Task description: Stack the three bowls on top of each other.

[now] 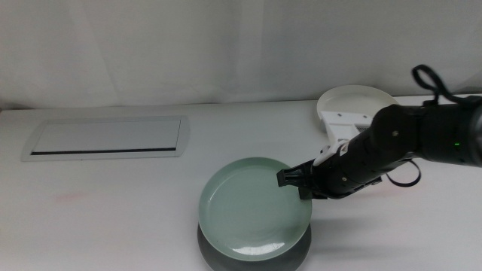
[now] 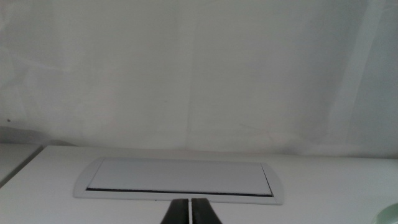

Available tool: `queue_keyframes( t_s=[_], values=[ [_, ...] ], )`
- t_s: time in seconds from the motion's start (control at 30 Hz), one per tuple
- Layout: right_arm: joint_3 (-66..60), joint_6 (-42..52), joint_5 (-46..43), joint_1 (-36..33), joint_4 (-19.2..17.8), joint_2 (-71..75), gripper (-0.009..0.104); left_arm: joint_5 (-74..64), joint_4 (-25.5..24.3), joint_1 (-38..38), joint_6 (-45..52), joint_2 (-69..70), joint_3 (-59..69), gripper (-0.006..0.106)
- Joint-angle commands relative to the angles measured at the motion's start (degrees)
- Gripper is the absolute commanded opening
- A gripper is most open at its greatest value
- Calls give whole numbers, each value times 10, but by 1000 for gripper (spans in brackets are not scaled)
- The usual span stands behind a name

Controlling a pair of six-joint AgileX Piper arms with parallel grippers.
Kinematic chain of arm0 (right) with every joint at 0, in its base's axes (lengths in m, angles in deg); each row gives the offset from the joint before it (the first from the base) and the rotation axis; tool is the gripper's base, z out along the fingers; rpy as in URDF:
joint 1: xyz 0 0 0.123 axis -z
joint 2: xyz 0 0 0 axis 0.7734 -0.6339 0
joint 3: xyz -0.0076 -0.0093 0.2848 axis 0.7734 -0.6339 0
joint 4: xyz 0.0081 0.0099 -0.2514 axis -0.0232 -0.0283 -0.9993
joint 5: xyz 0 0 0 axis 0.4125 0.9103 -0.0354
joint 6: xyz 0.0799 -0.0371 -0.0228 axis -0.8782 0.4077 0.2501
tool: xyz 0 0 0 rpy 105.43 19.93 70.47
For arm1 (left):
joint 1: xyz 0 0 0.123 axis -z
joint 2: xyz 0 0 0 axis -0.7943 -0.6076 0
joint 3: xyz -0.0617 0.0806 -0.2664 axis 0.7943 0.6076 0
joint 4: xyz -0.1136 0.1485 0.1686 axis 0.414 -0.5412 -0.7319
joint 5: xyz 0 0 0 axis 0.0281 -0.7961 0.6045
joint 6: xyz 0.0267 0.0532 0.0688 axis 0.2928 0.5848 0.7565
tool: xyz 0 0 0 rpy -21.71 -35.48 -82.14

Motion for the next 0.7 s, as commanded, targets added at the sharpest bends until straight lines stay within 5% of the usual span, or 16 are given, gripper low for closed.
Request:
queue_keyframes(
  t_s=[0.0,0.53,0.6,0.67],
  values=[
    [10,0,1,-2,3,-18,-2,4,4,-2,-4,2,2,-3],
    [13,5,30,-28,-14,-38,-2,4,4,-2,-4,2,2,-3],
    [13,5,29,-28,-19,-37,1,4,4,-2,-4,2,2,-3],
    [14,5,26,-28,-25,-30,17,4,4,-2,-4,2,2,-3]
  ],
)
